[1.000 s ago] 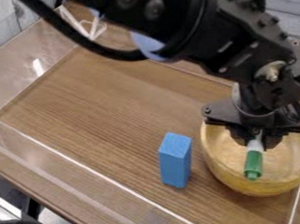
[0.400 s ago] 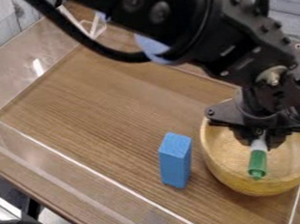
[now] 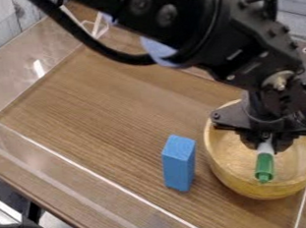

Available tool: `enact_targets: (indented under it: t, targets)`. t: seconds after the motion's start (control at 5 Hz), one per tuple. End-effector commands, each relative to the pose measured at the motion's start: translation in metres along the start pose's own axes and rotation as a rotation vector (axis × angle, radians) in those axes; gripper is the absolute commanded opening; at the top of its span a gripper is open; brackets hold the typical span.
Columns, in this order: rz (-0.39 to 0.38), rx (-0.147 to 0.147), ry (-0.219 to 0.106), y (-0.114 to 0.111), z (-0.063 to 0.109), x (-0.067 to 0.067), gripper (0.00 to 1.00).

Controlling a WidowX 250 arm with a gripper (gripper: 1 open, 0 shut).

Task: Put the green marker in the brown bowl

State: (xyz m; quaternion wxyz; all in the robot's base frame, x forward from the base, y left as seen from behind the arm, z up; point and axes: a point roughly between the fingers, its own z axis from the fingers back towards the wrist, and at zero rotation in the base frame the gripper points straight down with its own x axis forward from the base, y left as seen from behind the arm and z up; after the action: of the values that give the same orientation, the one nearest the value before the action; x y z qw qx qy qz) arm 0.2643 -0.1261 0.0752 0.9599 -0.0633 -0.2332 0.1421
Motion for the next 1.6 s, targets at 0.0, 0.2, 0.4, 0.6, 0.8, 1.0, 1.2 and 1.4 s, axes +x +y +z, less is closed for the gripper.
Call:
enact_targets:
  t: [0.0,0.2,0.4,0.6,0.8,1.0,1.2,1.4]
  targets:
    - [0.003,-0.021,-0.022,-0.005,0.001,0.003,0.00]
    - [0.011,-0.019,-0.025,-0.004,-0.002,0.002,0.00]
    - [0.019,-0.016,-0.026,-0.003,-0.004,0.002,0.00]
    - [0.027,-0.015,-0.030,-0.002,-0.005,0.001,0.00]
    - [0.036,-0.017,-0.034,-0.002,-0.009,-0.001,0.00]
    - [0.041,-0.015,-0.033,0.000,-0.010,-0.001,0.00]
    - [0.045,-0.012,-0.032,0.001,-0.010,-0.001,0.00]
    - [0.048,-0.009,-0.031,0.002,-0.010,-0.001,0.00]
